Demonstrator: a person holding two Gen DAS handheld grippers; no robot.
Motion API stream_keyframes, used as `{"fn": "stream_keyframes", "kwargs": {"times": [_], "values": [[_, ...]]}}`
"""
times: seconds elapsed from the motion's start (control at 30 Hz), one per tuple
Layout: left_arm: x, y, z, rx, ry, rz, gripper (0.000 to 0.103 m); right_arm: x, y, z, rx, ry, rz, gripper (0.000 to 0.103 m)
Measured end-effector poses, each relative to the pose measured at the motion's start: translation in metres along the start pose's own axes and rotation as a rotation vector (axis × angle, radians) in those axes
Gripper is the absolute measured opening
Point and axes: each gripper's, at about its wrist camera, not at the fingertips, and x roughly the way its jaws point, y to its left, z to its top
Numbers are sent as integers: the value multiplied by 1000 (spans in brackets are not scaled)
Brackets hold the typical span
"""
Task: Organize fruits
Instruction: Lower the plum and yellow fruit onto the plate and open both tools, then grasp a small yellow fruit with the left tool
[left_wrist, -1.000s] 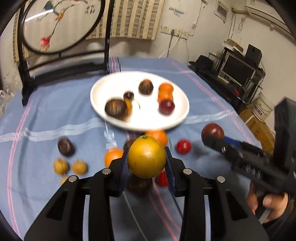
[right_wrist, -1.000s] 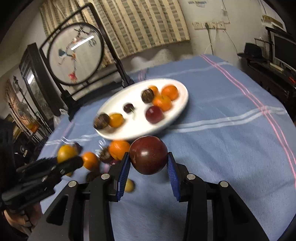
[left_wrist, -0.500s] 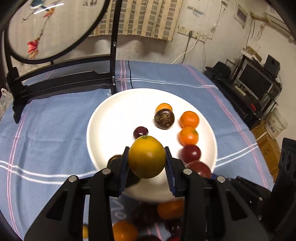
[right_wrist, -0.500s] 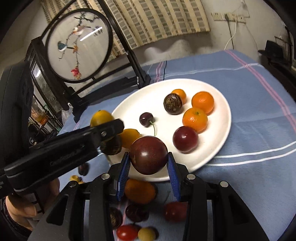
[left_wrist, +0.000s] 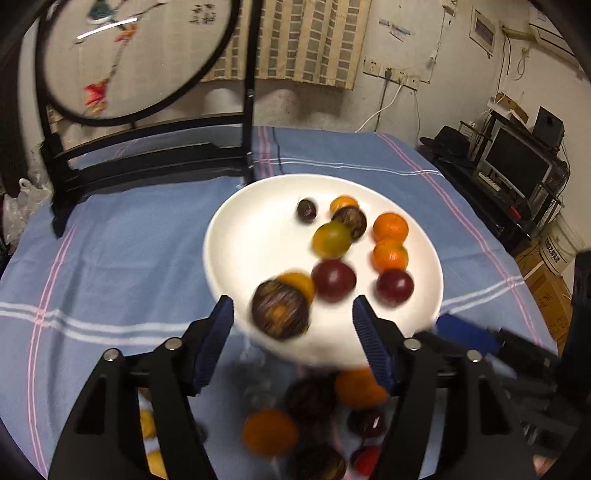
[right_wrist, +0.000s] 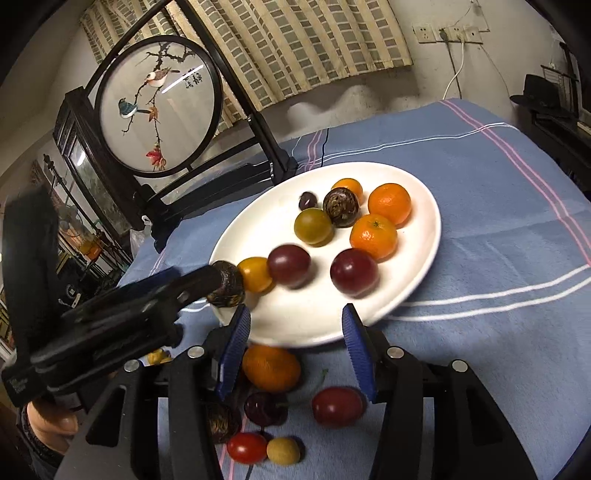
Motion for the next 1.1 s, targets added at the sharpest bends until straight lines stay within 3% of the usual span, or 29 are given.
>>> {"fn": "stream_keyframes", "kwargs": {"times": [0.57,0.67,0.87,0.97,1.1], "values": [[-47,45,-88,-67,3,51,69,-33,11,-71,-70,56,-69,52],[-53,51,-94,-56,-11,62,69,-34,24,-81,-150,76,-120,38],[-59,64,-102,-65,-8,58,69,-11,41,-89,-265,168,-208,36],[-57,67,-103,-76,3,47,69,-1,45,-85,-296,173,-235,36],[-54,65,-103,-72,19,39,69,6,48,-84,-314,159,-240,23]]}}
